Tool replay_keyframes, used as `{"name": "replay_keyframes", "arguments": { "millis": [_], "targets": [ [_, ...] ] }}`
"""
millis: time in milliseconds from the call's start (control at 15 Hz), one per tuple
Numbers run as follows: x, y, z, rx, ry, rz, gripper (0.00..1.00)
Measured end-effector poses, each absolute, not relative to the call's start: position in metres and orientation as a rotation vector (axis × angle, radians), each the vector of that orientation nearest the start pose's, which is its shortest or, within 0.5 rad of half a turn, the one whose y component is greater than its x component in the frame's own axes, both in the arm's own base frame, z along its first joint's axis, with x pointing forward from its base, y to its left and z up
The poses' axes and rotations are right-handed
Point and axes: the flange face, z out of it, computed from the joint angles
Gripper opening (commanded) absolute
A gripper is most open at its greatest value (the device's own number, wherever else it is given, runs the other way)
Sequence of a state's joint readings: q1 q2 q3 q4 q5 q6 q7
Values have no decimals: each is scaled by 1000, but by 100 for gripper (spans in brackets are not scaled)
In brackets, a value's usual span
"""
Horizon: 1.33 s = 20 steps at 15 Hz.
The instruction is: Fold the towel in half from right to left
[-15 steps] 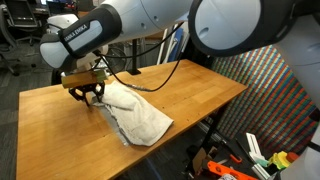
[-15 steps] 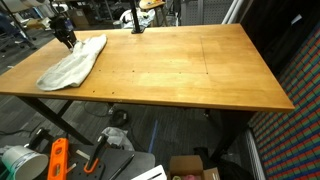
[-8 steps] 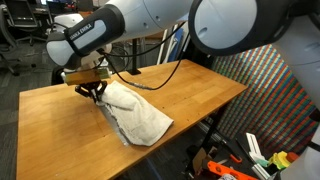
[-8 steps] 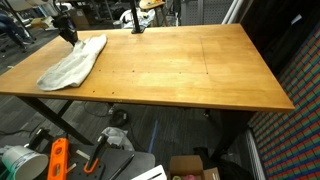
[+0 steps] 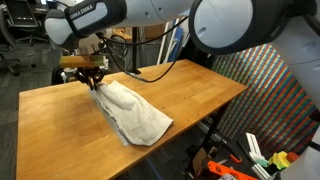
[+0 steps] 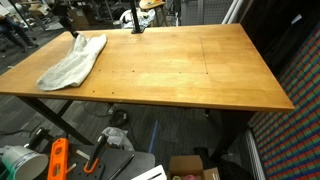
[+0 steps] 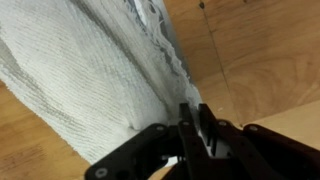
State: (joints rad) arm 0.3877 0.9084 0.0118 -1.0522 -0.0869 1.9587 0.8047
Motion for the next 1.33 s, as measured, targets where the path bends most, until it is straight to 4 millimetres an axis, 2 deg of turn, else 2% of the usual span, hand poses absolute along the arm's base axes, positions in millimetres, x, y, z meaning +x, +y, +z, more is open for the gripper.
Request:
{"name": "replay_keyframes", "arguments": {
  "millis": [133,267,600,667,800,1000,1200,1267,1333],
  "targets": [
    [724,290,300,-3116,685,-89,15],
    [731,285,306,-3095,763,-109,16],
    [743,280,288,-3077,883,-109,16],
    [744,281,284,-3076,890,-104,41],
    [744,284,277,-3078,888,-85,45],
    [744,289,274,-3087,884,-72,69],
    [745,284,275,-3113,899,-57,92],
    [745,281,275,-3120,907,-52,98],
    [746,278,275,-3125,916,-48,100]
  ]
}}
